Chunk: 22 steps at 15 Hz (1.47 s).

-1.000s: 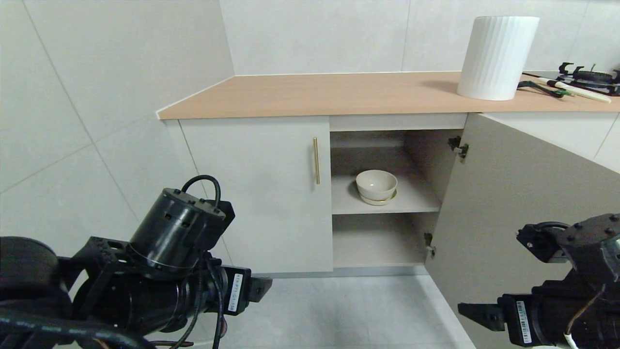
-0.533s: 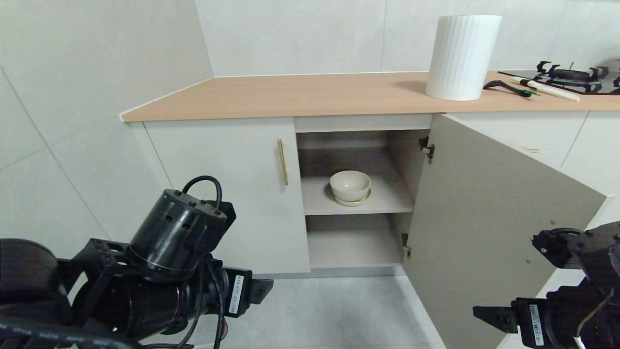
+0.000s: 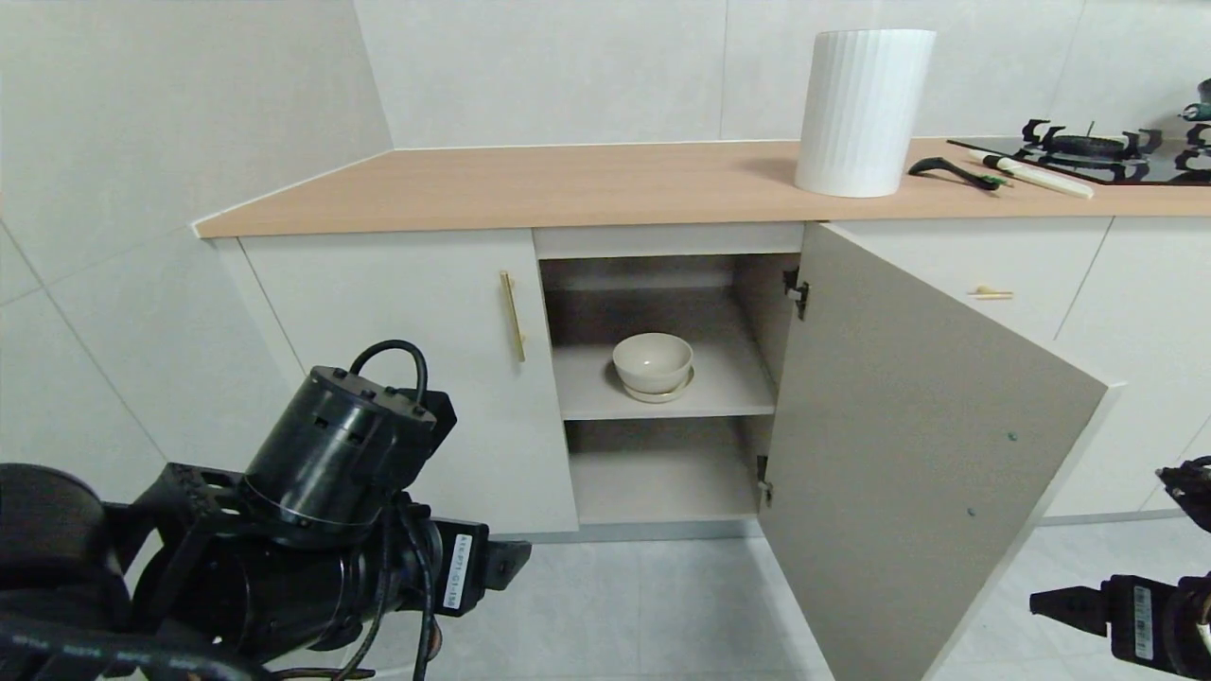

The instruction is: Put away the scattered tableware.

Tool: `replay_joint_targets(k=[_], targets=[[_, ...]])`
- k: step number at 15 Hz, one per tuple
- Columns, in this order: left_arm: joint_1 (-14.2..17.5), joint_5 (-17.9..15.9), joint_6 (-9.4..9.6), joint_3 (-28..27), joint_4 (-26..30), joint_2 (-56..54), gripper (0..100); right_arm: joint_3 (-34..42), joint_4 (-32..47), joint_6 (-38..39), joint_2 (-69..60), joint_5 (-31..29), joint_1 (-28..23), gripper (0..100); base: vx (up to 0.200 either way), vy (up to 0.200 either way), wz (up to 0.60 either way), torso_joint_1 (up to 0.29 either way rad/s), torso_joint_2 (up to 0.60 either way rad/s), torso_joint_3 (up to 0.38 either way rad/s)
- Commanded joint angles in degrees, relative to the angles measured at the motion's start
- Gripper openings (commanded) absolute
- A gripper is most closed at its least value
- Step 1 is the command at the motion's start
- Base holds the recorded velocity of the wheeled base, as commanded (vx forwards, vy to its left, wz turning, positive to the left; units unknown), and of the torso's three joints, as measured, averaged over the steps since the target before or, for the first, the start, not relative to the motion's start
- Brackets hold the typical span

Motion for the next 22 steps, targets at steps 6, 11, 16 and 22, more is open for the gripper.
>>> replay_joint_targets(k=[6, 11, 16, 22], targets=[[0.0, 0.0, -0.03, -0.1, -0.1, -1.2, 100, -8.3, -11.5, 0.1, 12.7, -0.4, -14.1, 100, 0.000, 0.000, 0.00, 0.000, 0.00, 0.000], [0.5, 0.0, -0.12, -0.3, -0.6, -1.3, 100, -12.3, -15.9, 0.2, 19.8, 0.9, -12.3, 100, 0.000, 0.000, 0.00, 0.000, 0.00, 0.000], [1.7, 0.0, -0.29, -0.6, -1.7, -0.7, 100, -14.7, -15.5, 0.3, 20.6, 5.0, 1.2, 100, 0.000, 0.000, 0.00, 0.000, 0.00, 0.000], [7.3, 0.1, 0.06, -2.4, -2.0, -0.7, 100, -32.3, -14.9, -3.1, 36.2, 6.4, 11.8, 100, 0.000, 0.000, 0.00, 0.000, 0.00, 0.000]])
